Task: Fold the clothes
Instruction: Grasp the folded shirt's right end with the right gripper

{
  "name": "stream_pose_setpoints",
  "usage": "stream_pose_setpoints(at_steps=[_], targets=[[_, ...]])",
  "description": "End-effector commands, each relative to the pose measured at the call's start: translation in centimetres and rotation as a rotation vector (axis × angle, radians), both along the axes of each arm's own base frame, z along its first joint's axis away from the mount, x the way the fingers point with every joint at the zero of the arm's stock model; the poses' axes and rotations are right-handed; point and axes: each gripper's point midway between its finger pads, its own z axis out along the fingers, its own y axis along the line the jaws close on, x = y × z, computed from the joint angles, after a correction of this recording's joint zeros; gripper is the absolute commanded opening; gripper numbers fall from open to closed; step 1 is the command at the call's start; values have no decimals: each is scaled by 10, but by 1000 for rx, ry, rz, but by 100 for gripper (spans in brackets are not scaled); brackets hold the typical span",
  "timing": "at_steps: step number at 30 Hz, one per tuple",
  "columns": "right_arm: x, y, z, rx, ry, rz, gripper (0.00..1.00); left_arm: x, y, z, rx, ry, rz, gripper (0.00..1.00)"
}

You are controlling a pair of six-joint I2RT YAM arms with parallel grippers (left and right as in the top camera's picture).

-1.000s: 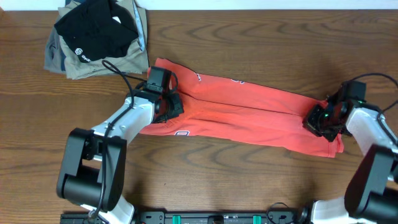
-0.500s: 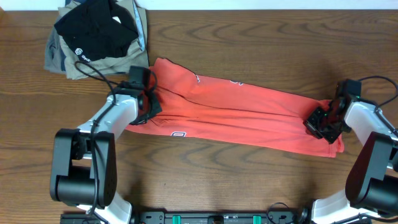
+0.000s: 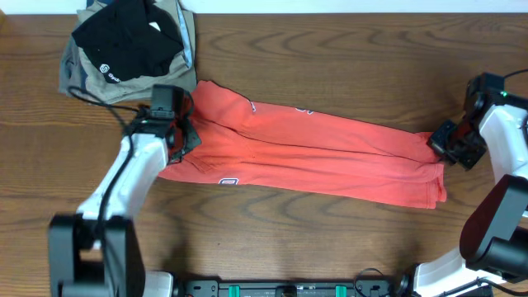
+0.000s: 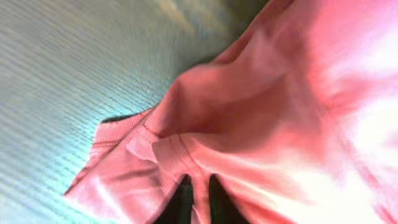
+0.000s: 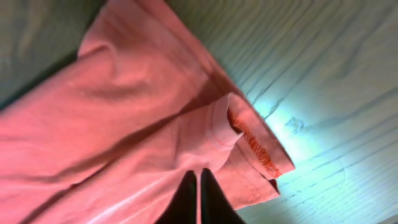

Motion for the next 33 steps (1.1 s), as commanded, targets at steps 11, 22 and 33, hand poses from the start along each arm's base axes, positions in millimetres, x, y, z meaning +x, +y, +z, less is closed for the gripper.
stream_pose_setpoints(at_steps=[11,22,33], targets=[[-31,-76,-9,77,-80,-205,99,-19,8,-10,27,75,22,79],[-25,-27,-55,327,-291,21,99,-23,8,-17,29,103,21,80],[-43,12,-74,398,-225,63,86,-23,8,-17,29,102,21,80]])
